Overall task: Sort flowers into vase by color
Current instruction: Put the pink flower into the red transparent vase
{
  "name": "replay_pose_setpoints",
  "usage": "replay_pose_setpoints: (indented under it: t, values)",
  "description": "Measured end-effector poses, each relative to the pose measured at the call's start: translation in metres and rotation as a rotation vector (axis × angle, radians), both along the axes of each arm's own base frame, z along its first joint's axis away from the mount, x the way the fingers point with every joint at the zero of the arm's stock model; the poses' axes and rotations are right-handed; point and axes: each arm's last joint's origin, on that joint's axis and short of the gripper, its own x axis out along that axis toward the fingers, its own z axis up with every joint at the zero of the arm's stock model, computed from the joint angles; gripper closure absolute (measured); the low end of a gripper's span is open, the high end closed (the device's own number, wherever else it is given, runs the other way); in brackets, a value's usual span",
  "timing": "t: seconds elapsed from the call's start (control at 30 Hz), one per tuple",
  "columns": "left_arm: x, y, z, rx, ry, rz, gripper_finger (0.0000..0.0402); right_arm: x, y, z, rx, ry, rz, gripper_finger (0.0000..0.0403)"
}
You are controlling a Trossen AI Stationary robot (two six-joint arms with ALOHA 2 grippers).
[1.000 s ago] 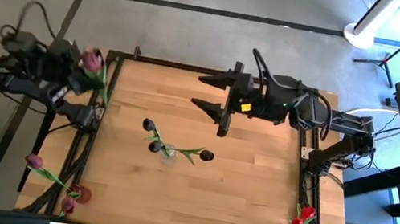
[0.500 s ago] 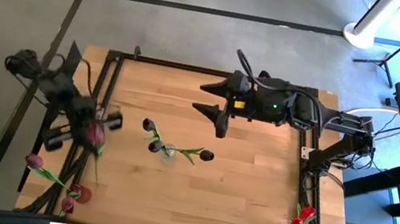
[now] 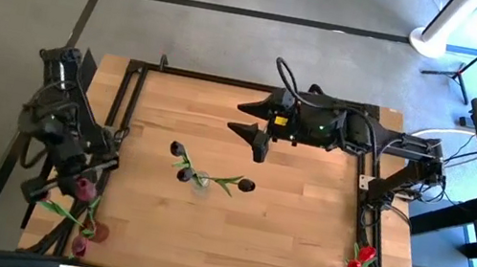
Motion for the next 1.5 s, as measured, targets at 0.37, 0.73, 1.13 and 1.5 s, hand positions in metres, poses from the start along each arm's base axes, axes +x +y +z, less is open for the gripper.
replay_pose_setpoints:
  t: [0.37, 0.73, 1.13, 1.5]
  values:
    - [-0.023, -0.004, -0.014, 0.075, 0.125, 0.096, 0.0401, 0.017, 0.003, -0.015, 0.092, 0.03, 0.009, 0.0117]
    - [-0.026, -0.009, -0.007, 0.026, 0.078, 0.08, 0.0401, 0.024, 0.004, -0.022, 0.103, 0.053, 0.023, 0.0117]
    - [-0.034, -0.019, -0.03, 0.064, 0.102, 0.076, 0.0401, 0.024, 0.004, -0.023, 0.138, 0.056, 0.034, 0.0117]
    - [-0.047, -0.006, -0.054, 0.026, 0.044, 0.051, 0.0401, 0.024, 0.004, -0.022, 0.159, 0.053, 0.029, 0.0117]
